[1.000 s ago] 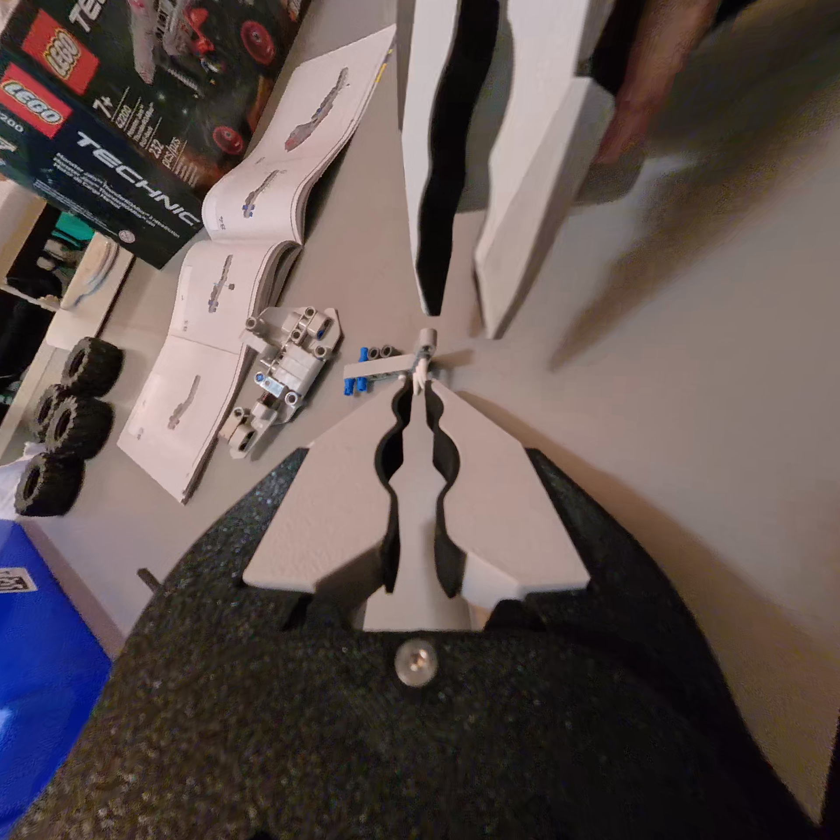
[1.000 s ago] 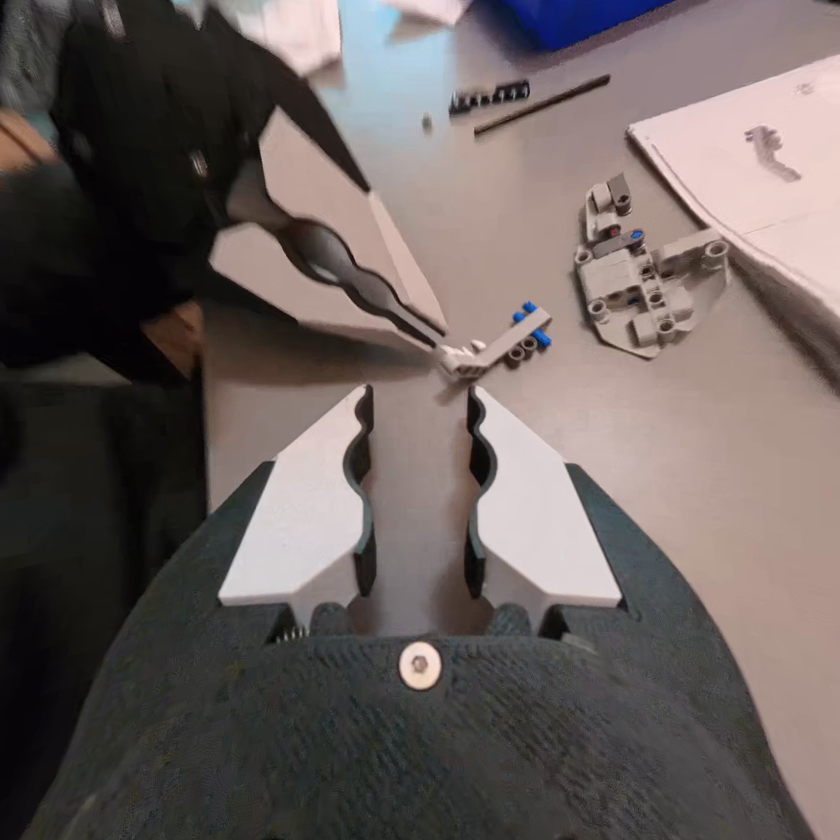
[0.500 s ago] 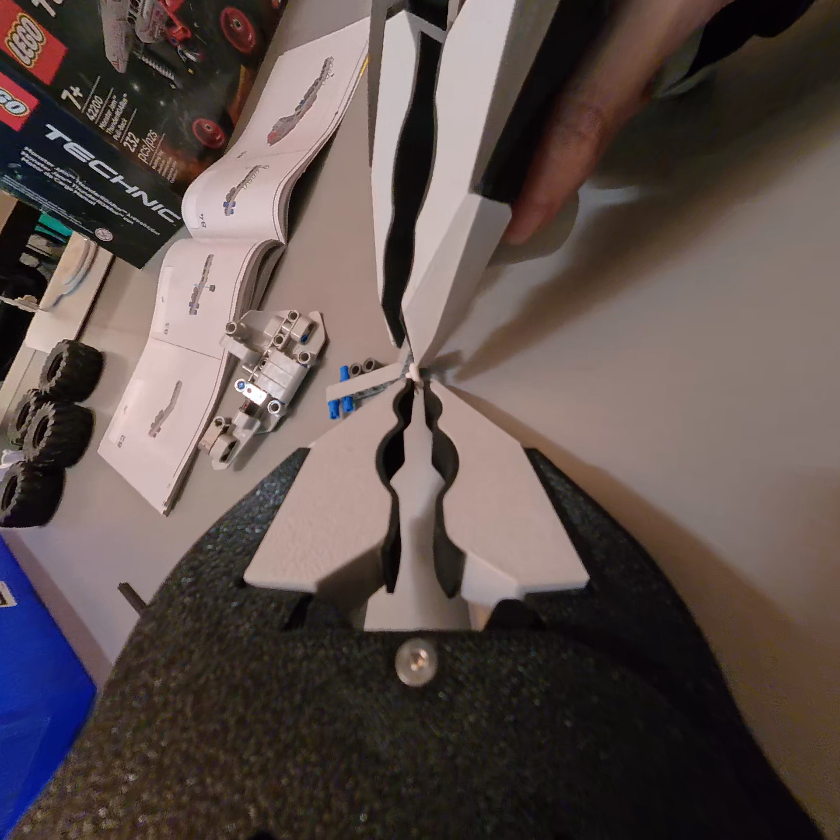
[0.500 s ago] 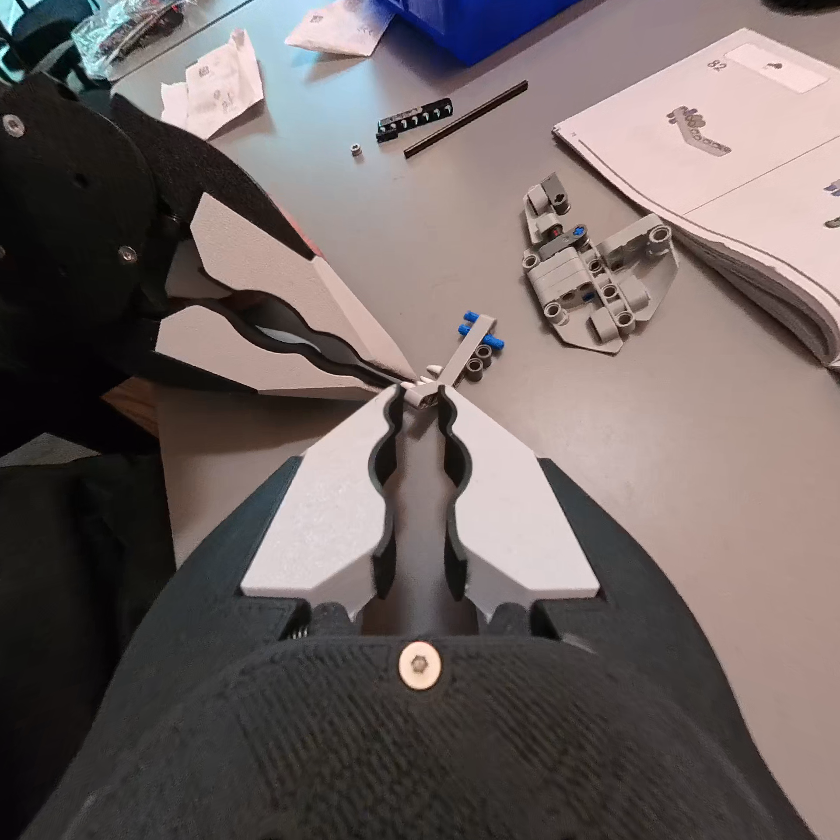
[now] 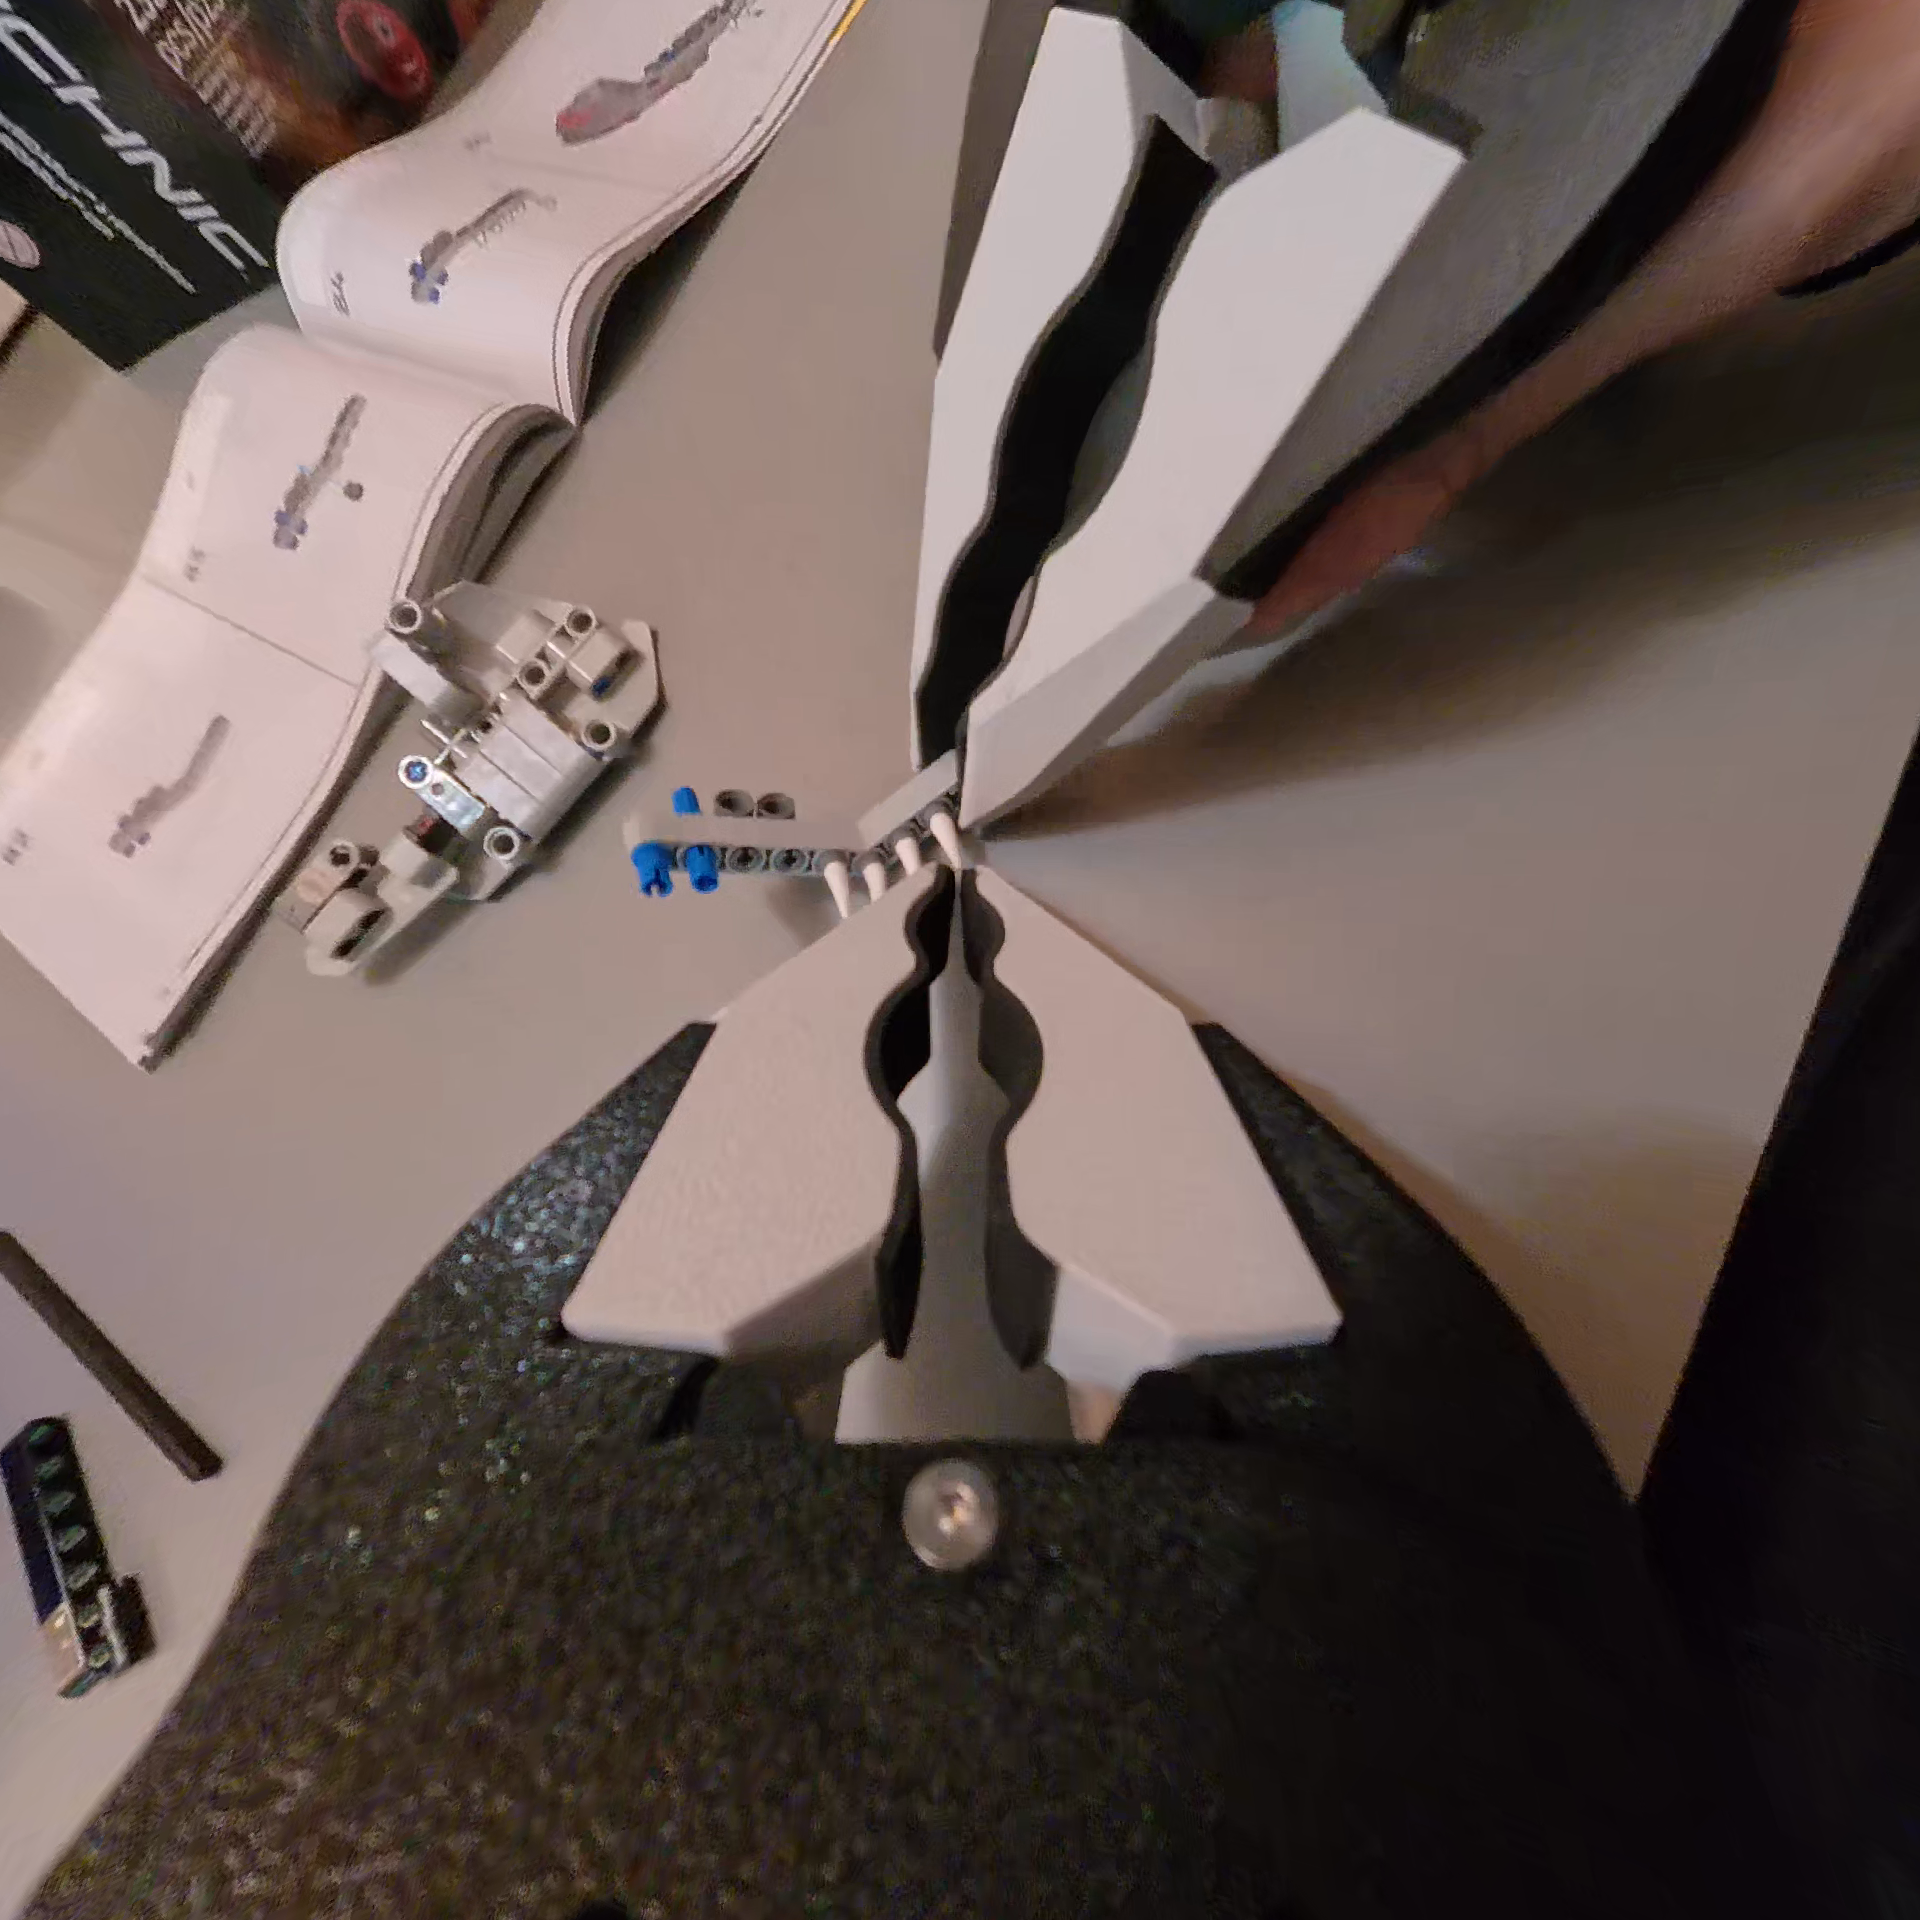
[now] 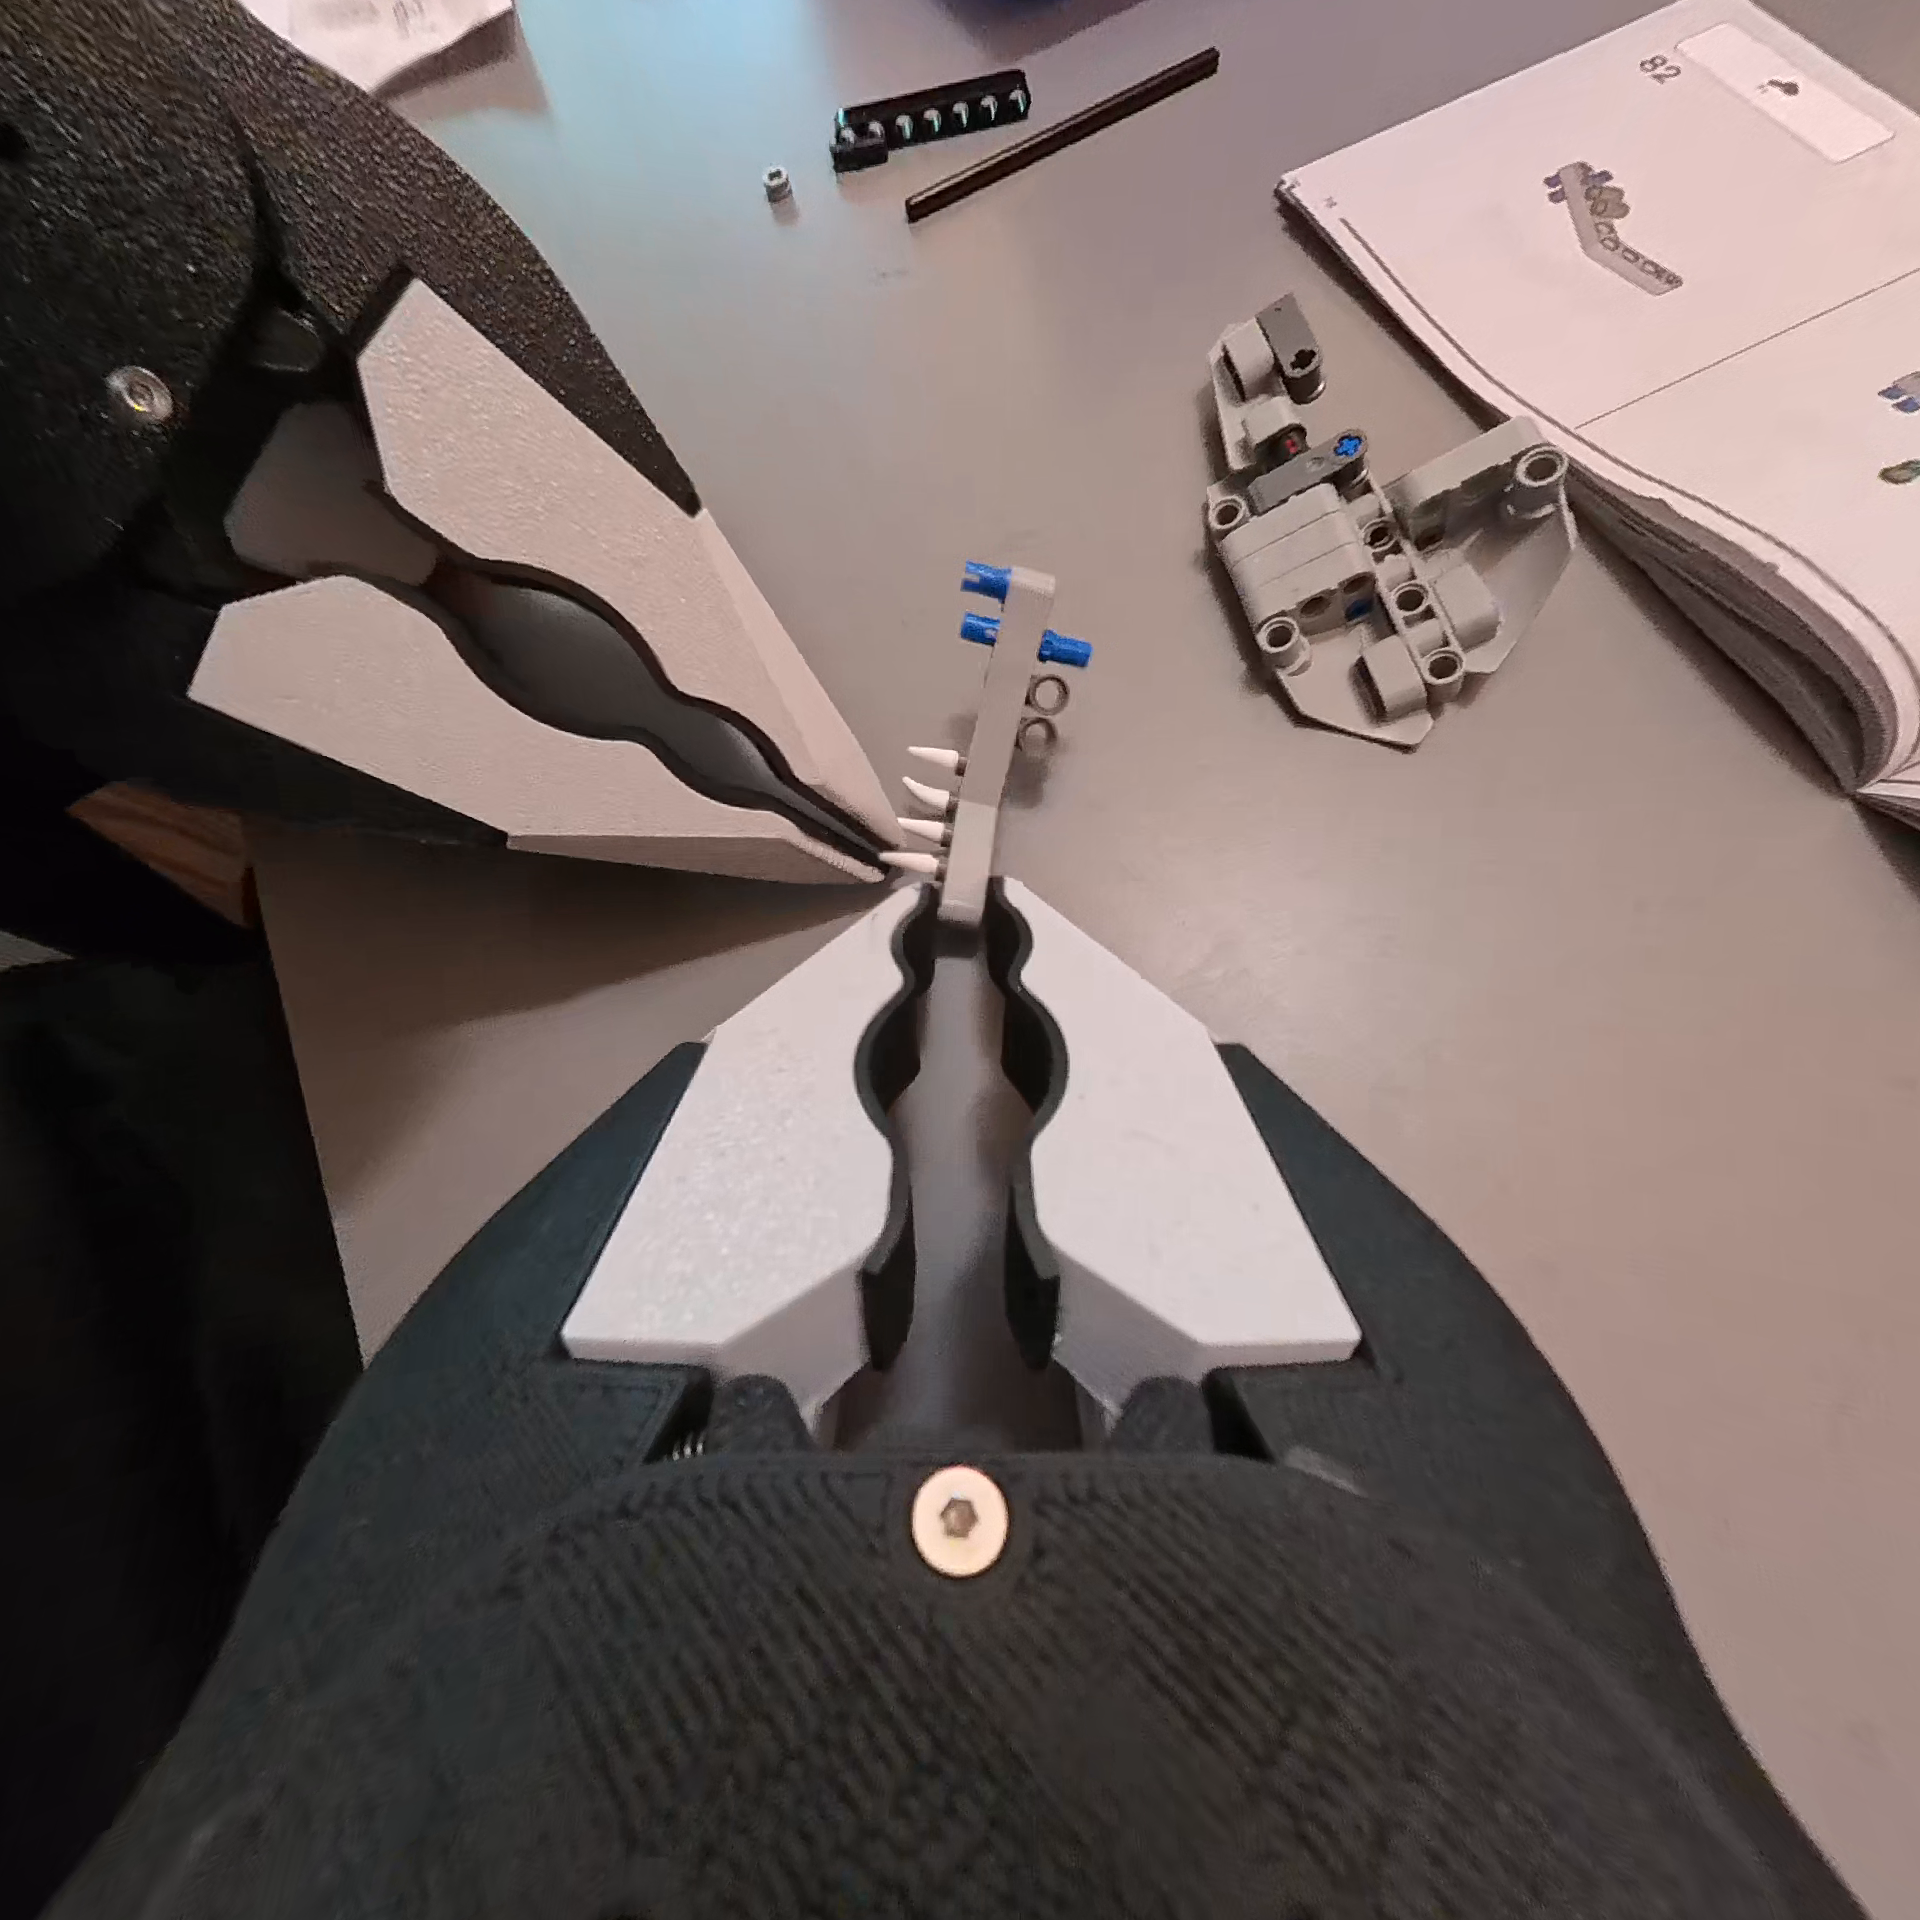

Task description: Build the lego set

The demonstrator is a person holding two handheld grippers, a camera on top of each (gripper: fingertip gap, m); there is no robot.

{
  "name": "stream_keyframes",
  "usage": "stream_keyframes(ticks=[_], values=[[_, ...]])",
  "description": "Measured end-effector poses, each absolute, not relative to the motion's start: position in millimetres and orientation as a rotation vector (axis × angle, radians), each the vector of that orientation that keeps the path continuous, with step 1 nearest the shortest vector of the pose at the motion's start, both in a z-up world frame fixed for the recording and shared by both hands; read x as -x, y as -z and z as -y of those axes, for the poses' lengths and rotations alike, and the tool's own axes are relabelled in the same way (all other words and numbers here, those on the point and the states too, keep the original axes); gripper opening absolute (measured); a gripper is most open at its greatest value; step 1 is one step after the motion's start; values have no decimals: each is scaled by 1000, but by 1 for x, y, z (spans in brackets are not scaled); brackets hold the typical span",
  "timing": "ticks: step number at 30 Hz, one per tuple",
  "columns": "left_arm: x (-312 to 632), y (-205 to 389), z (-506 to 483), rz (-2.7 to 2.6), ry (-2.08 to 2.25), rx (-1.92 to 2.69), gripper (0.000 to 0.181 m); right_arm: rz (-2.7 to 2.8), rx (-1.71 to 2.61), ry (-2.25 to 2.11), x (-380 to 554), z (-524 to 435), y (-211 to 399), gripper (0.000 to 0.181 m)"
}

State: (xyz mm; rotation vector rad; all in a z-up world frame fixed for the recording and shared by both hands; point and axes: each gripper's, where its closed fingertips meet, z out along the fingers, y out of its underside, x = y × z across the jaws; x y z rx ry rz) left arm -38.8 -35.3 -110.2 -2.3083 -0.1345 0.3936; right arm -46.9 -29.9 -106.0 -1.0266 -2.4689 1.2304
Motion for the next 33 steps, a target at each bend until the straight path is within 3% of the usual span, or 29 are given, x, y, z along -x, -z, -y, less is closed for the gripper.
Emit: stream_keyframes(ticks=[25, 33], values=[[37, 111, 34, 274, -429, 2314, 0, 2402, 874, -1042, 46, 28, 109, 7], [37, 112, 32, 519, -166, 2264, 0, 2418, 890, -1061, 46, 28, 110, 7]])
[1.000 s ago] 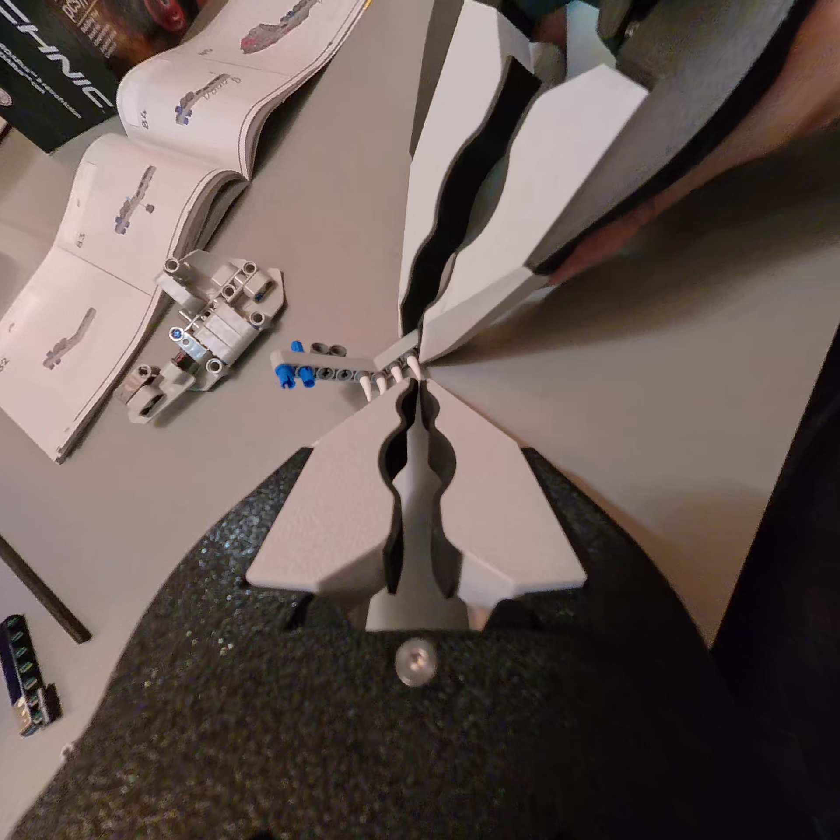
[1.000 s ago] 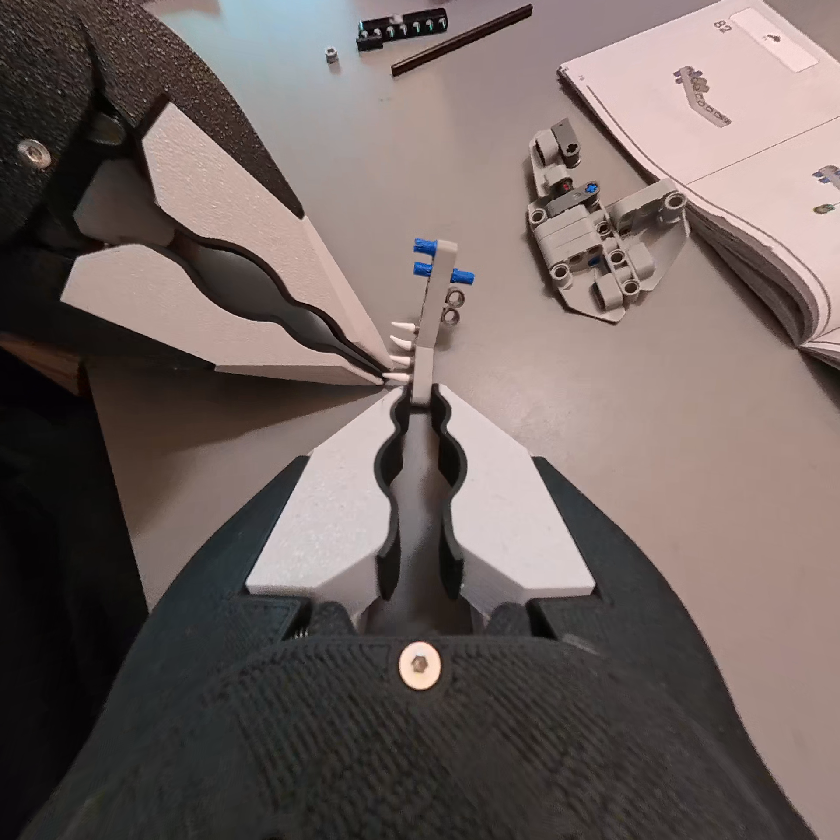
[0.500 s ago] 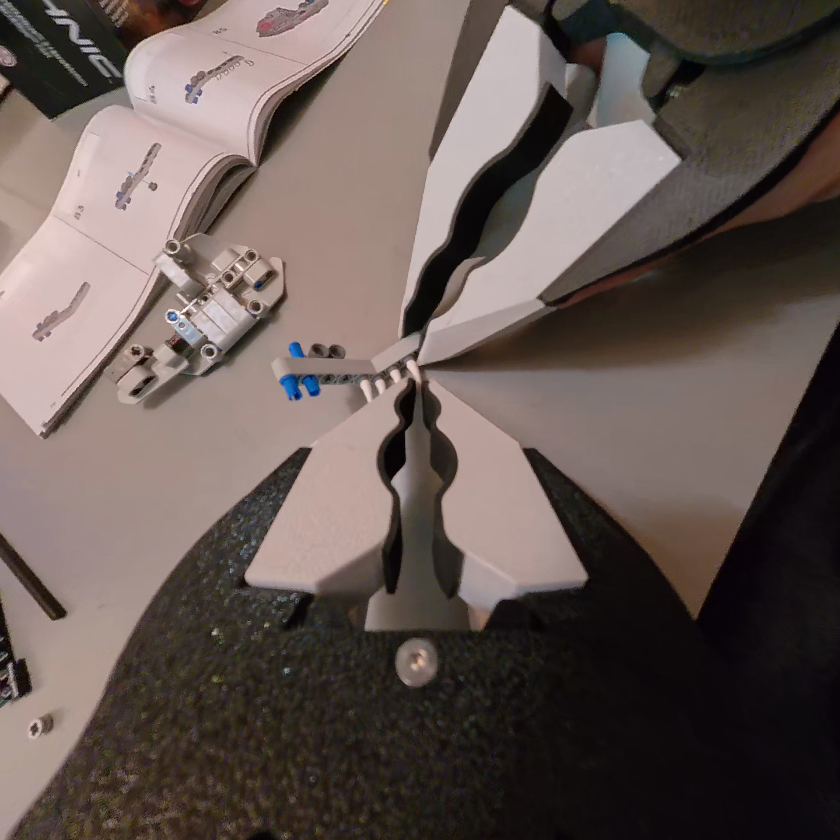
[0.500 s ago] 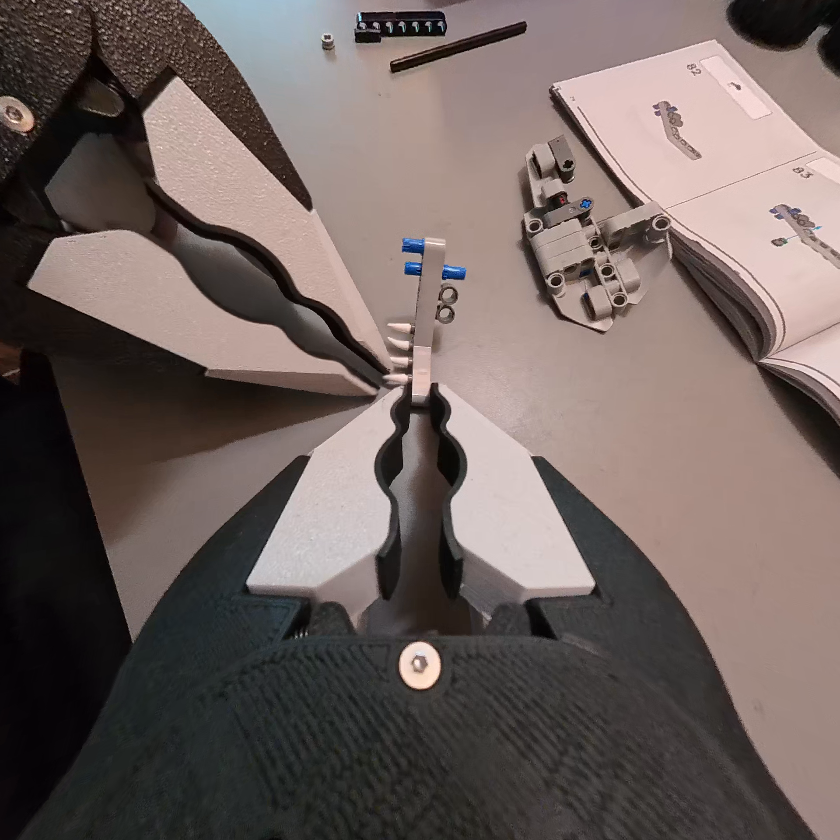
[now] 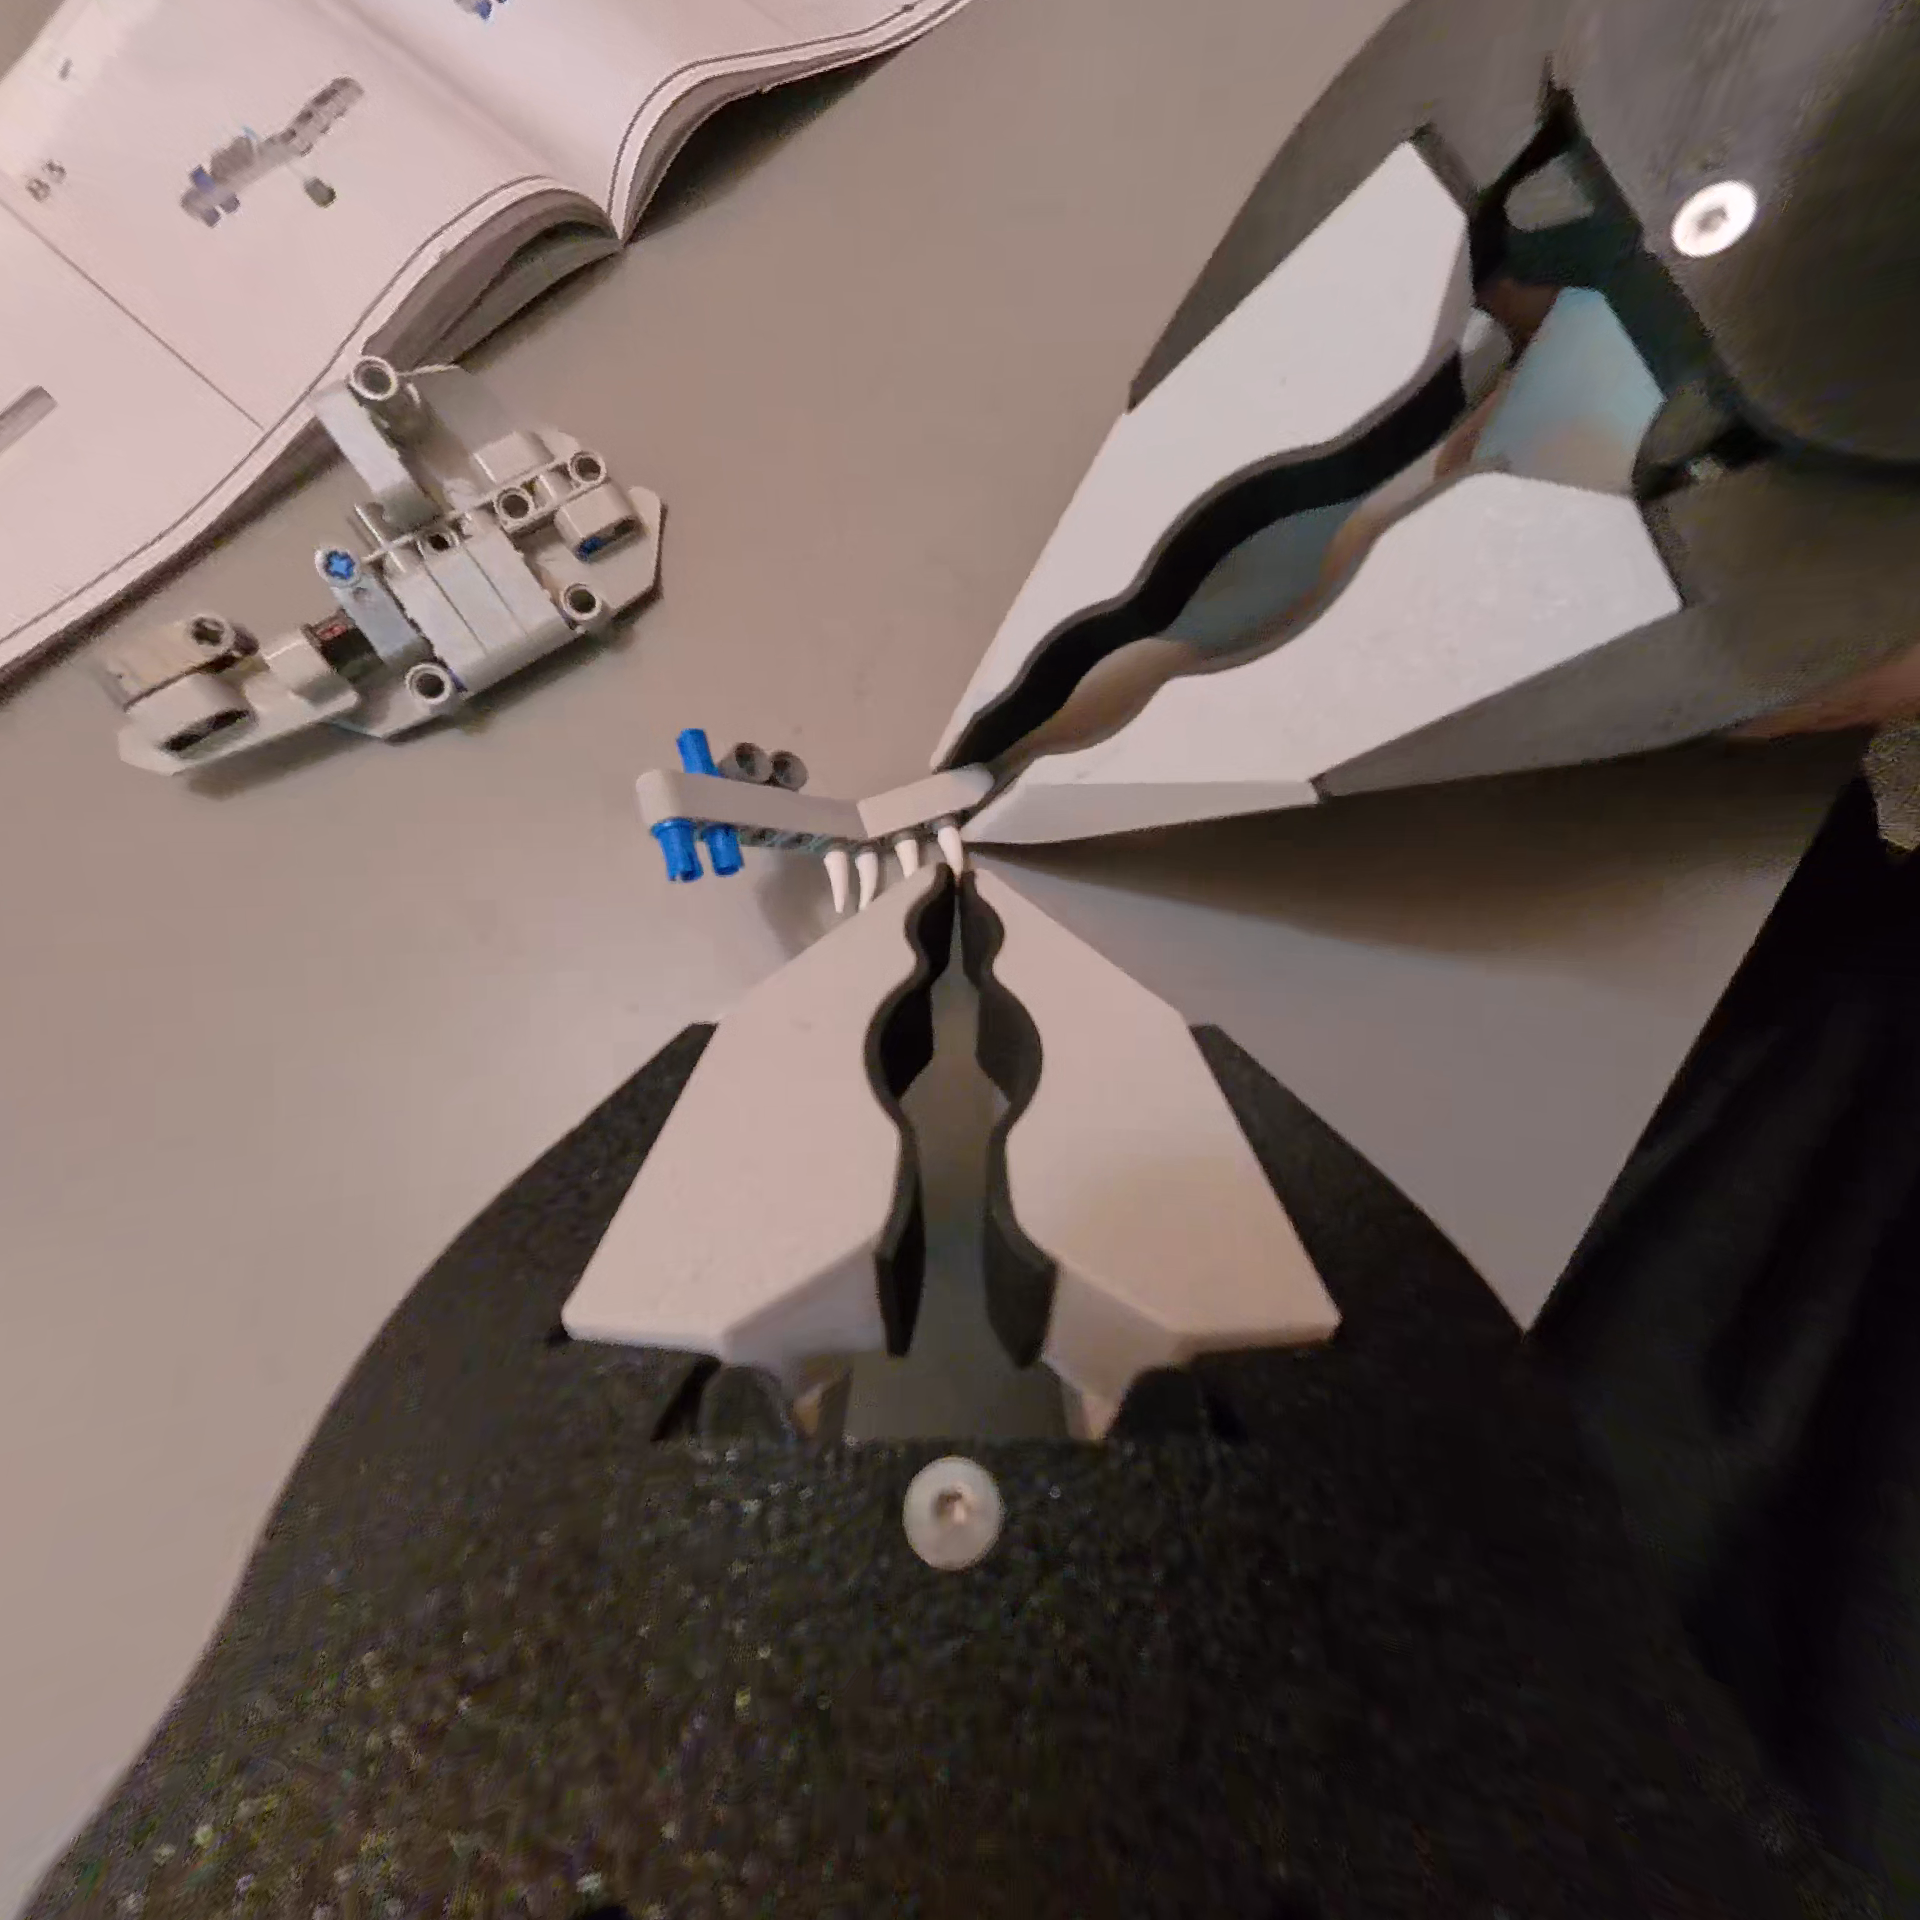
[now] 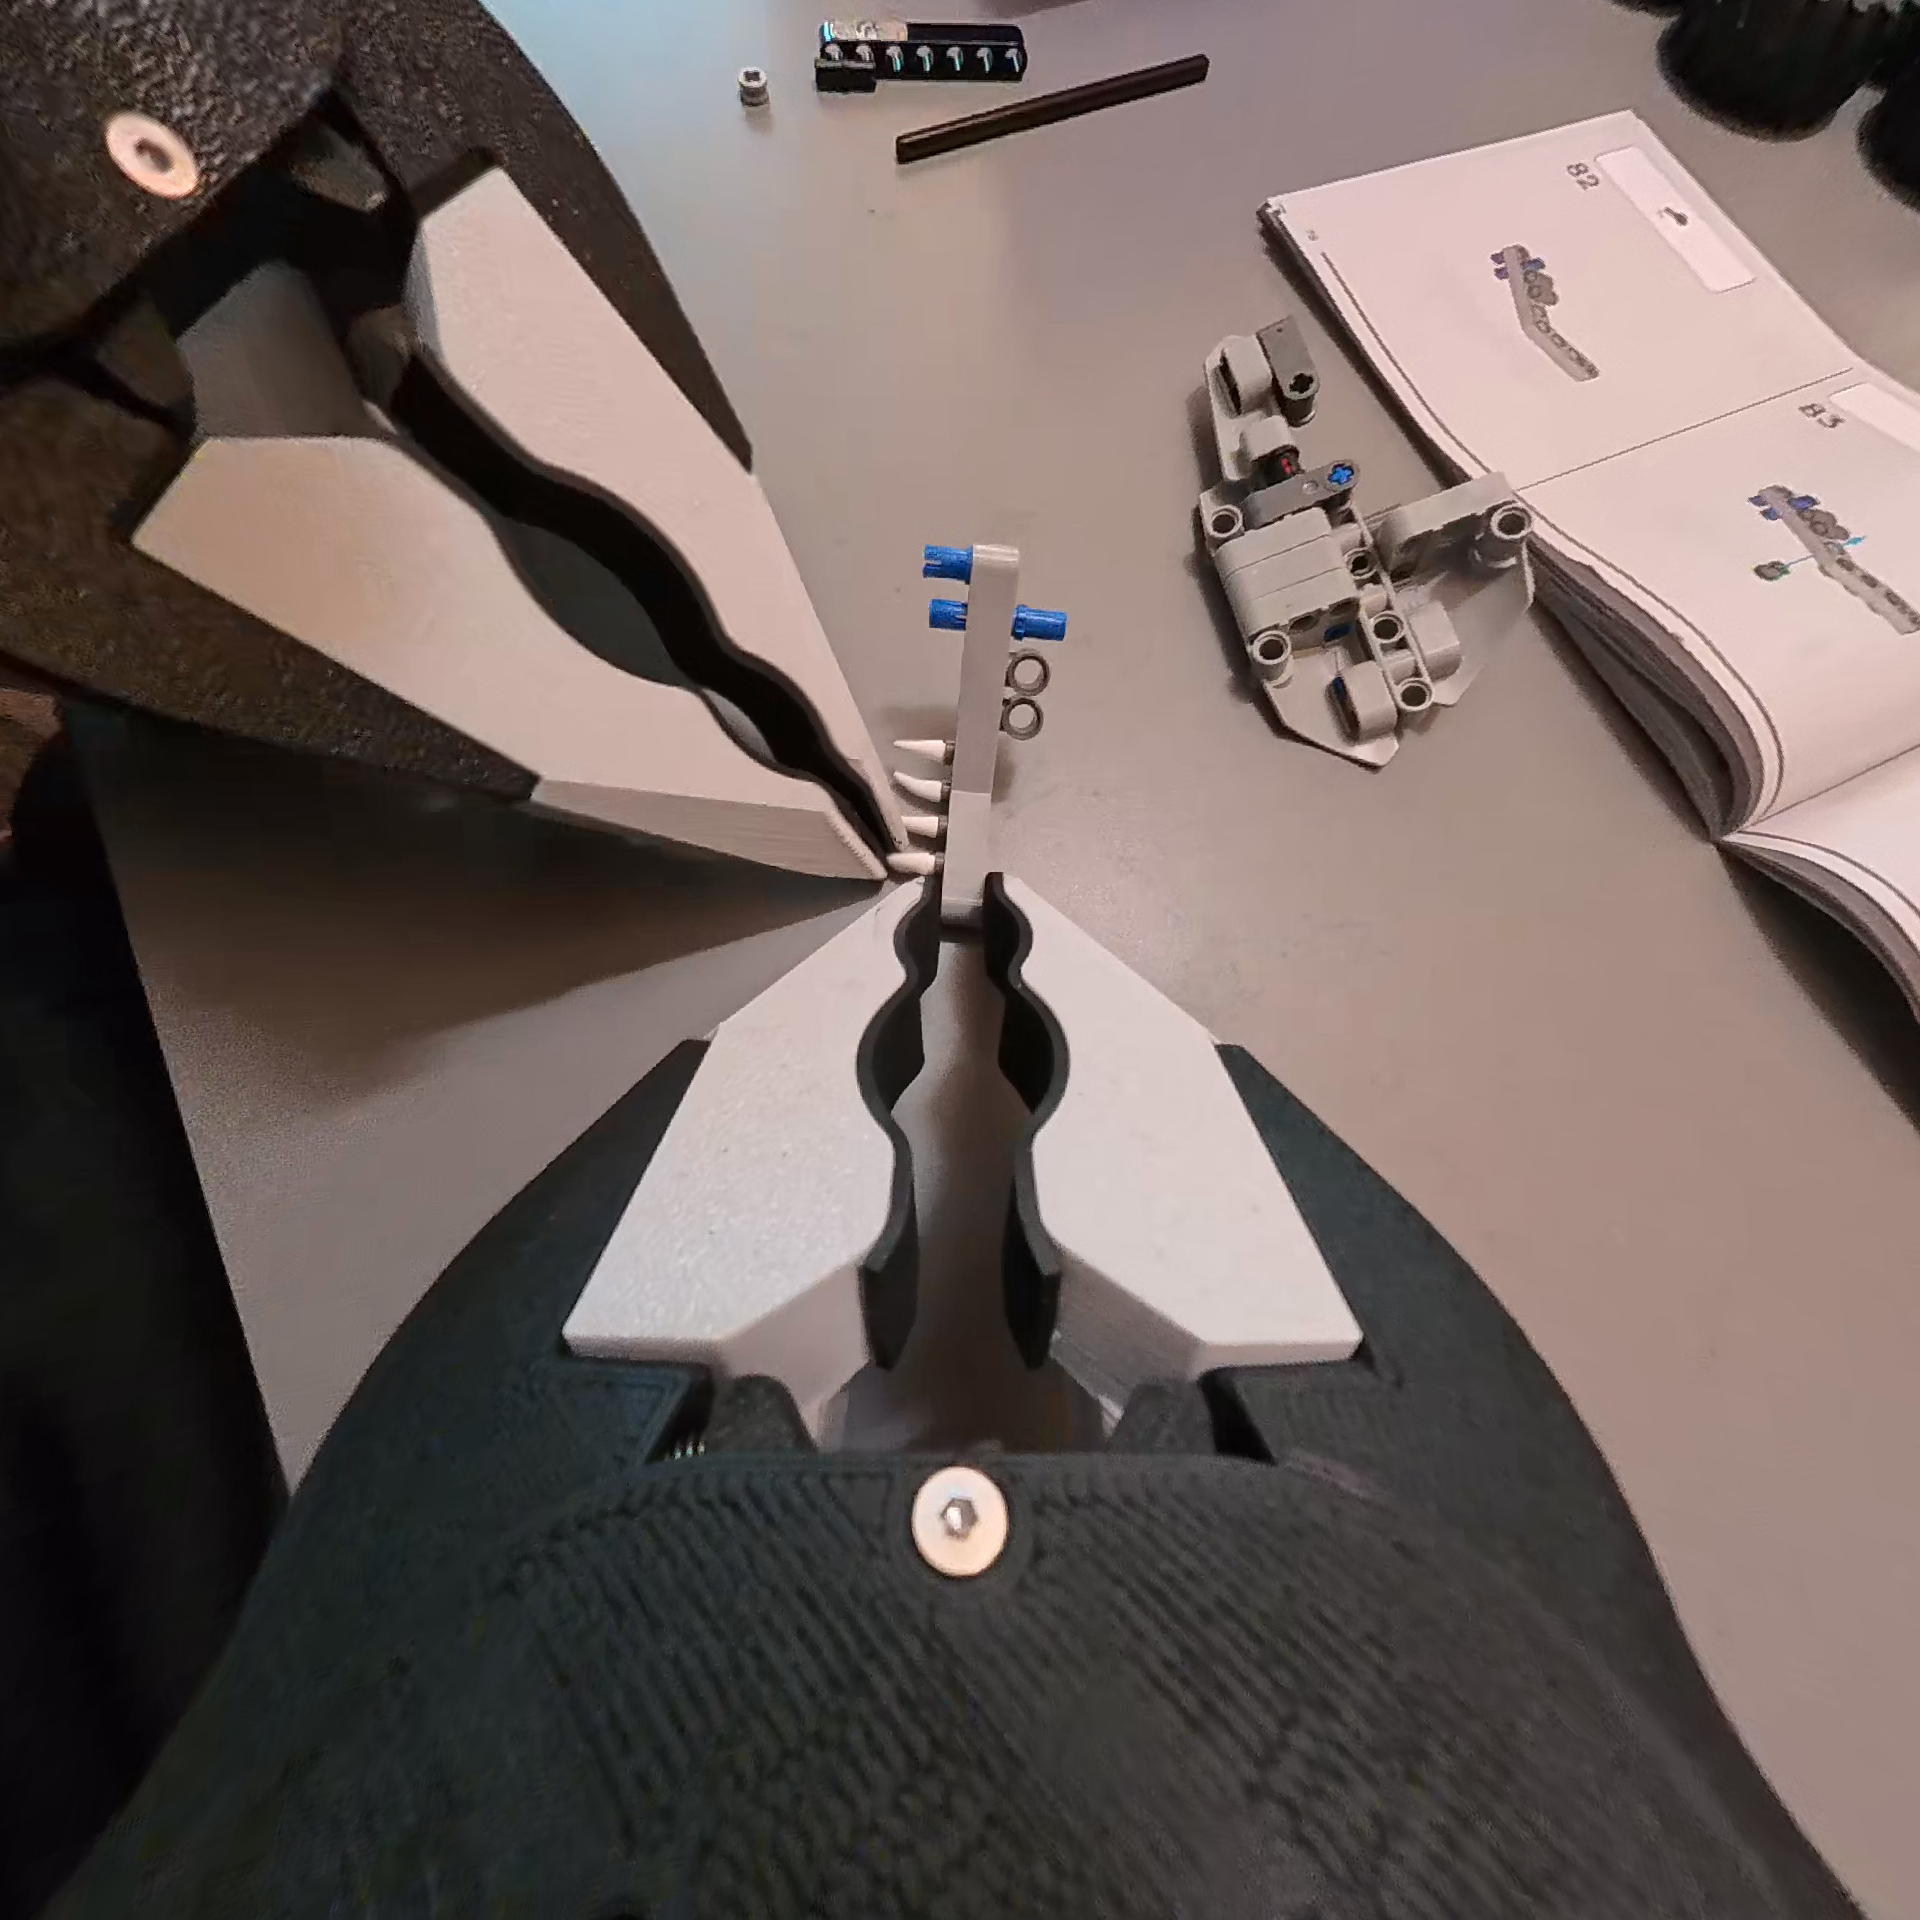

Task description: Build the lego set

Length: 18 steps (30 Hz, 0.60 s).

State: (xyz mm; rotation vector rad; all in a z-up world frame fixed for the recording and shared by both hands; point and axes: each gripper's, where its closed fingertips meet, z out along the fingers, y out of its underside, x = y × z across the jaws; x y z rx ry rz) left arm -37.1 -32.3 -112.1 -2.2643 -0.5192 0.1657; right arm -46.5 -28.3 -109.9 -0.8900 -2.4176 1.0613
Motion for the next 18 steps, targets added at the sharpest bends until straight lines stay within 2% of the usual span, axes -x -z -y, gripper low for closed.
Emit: stream_keyframes(ticks=[12, 18], values=[[40, 111, 30, 353, -494, 2310, 1, 2405, 884, -1047, 48, 27, 110, 7], [42, 112, 30, 366, -487, 2312, 0, 2389, 862, -1023, 48, 26, 110, 7]])
